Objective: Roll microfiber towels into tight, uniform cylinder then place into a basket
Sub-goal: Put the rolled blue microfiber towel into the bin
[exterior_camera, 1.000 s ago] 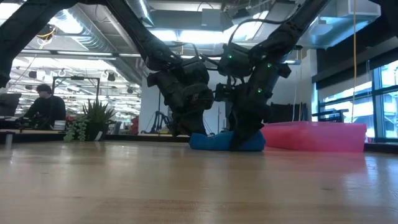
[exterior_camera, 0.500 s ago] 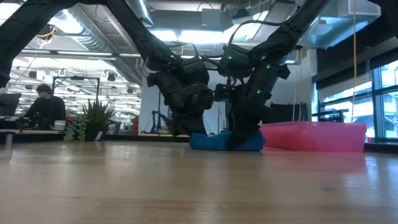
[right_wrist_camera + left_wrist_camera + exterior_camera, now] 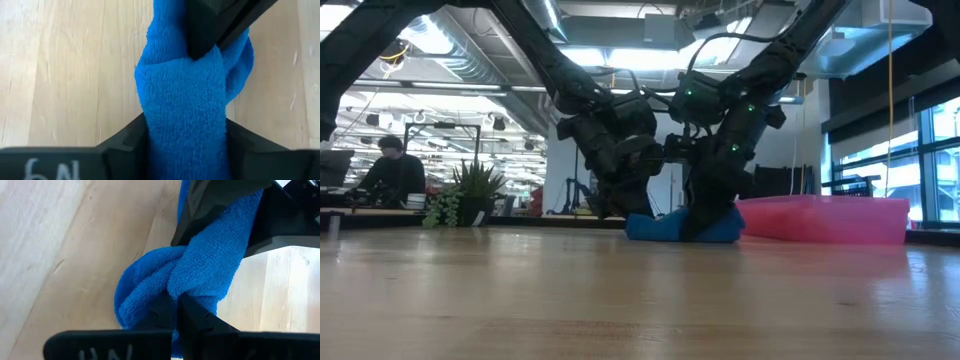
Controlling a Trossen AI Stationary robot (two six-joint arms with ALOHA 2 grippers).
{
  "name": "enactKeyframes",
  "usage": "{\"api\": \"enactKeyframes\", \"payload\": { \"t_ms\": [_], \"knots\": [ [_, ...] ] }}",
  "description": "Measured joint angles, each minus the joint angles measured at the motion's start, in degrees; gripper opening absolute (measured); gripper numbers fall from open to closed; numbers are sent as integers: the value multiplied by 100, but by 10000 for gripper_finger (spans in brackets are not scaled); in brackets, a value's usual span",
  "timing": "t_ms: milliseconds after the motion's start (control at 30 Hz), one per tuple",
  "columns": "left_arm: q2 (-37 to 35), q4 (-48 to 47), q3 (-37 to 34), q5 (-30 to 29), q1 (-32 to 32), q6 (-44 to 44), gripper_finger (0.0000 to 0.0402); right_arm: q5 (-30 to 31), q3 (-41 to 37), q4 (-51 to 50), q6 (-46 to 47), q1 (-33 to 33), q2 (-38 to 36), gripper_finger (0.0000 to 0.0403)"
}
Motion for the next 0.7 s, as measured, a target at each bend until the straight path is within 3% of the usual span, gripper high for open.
{"api": "enactKeyframes", "payload": {
  "t_ms": [333,700],
  "knots": [
    [-2,-29,2,-245,-57,-289,7,0,0,47,2,0,4,119],
    [-4,13,2,-479,-197,-290,98,-4,0,53,0,2,7,84]
  ]
}}
